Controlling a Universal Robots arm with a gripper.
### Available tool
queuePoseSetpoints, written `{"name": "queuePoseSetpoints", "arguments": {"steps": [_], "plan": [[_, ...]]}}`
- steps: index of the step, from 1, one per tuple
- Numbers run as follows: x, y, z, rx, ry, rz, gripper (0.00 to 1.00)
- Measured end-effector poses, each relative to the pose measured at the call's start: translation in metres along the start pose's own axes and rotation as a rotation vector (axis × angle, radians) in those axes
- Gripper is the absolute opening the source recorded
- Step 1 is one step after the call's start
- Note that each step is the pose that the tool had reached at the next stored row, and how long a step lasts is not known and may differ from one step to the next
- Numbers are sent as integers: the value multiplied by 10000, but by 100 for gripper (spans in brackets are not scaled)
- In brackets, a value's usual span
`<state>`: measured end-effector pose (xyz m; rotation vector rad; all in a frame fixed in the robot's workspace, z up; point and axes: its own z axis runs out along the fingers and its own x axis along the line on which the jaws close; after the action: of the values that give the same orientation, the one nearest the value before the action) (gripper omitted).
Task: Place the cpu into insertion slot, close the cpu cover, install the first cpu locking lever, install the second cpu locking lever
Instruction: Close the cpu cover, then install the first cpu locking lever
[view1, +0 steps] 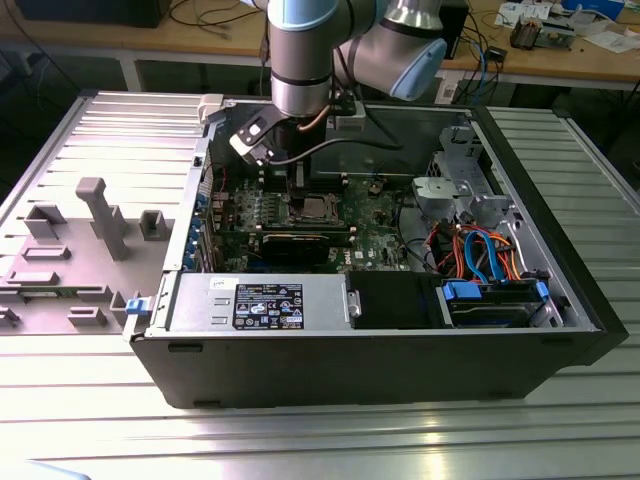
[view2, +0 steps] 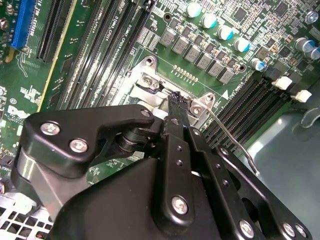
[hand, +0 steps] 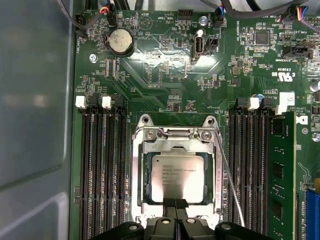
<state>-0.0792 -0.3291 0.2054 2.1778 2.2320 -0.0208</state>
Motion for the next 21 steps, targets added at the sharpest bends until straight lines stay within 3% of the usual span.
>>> {"name": "queuePoseSetpoints", "arguments": {"steps": [3, 5, 8, 10, 21], "plan": [[1, 0, 26, 0, 1, 2, 11], [1, 6, -73, -3, -4, 0, 11], [-3, 159, -73, -2, -7, -1, 11], [-4, 221, -73, -2, -7, 0, 11], [-3, 229, -72, -1, -8, 1, 11]]}}
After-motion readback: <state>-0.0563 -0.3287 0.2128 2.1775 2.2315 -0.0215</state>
